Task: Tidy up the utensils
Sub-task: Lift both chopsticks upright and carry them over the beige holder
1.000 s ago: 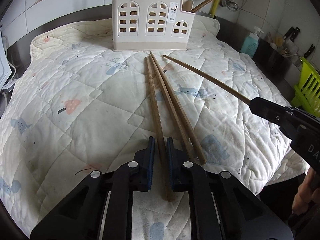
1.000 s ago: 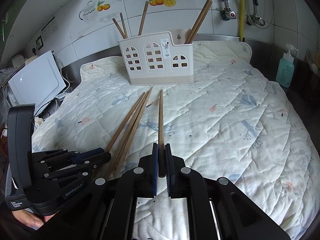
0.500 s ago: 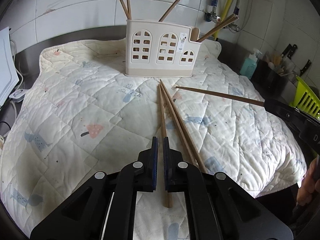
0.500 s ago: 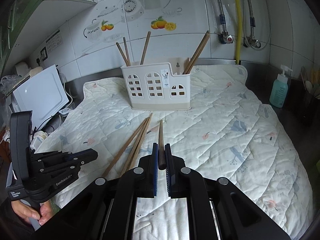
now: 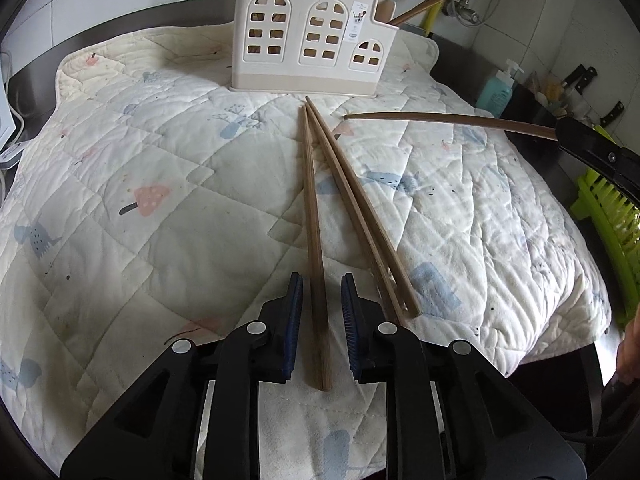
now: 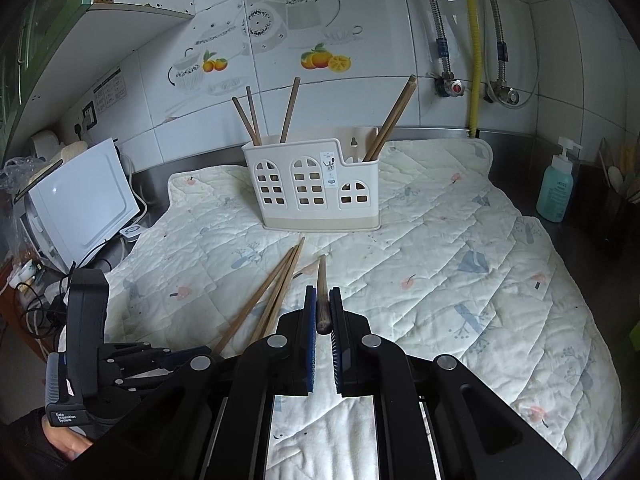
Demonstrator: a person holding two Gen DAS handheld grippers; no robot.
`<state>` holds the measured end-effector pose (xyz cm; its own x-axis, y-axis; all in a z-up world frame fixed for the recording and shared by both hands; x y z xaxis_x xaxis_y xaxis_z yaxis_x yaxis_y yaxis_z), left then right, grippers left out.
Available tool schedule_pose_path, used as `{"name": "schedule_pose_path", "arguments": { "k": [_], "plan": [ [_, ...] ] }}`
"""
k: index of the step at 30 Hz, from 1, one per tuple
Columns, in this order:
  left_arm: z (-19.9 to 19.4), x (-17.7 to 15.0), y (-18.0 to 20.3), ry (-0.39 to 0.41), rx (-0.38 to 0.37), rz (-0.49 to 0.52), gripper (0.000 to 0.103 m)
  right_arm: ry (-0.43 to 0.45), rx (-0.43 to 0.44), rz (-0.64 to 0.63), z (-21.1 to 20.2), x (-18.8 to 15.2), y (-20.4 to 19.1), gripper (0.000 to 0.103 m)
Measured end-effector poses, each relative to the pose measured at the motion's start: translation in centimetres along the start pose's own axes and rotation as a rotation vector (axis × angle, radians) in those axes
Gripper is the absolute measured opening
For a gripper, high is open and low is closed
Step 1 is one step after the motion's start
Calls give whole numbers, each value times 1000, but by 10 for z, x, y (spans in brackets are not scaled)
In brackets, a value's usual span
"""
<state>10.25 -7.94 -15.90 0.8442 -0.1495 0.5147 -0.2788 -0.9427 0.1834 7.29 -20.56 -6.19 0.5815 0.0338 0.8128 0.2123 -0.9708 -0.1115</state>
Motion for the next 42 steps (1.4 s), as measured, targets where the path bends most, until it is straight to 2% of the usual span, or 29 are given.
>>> {"name": "schedule_pose_path", "arguments": {
  "k": [4, 10, 23, 29, 36, 42],
  "plan": [
    [-1, 1, 0, 8, 44, 22, 7, 5, 2, 3, -1, 1, 0, 7],
    [-17, 10, -5, 41, 32, -1, 6, 28, 3, -8, -8, 12, -2, 7],
    [-67, 58, -13, 212, 40, -2, 6, 83, 36, -29, -21, 56, -4, 7],
    [-79, 82, -17, 251, 48, 6, 6, 92, 49, -47, -22, 81, -2, 7],
    [-94, 117, -17, 282, 20, 17, 5, 124, 43, -86, -32, 117, -2, 7],
    [-108, 150, -15, 303, 44, 59, 5, 161, 36, -99, -44, 156, 3, 7]
  ]
}}
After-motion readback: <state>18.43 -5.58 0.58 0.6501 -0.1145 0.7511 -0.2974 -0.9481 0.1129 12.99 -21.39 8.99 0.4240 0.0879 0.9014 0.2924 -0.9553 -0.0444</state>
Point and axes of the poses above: each gripper's, at about its wrist camera, not at the fingertips, and z roughly the way its jaws point, y to its right, x to its top, the point moved 10 cm from there along z, roughly the way its jaws point, and after that the axes turned 7 degrees about -y, right-handed, at the moved point
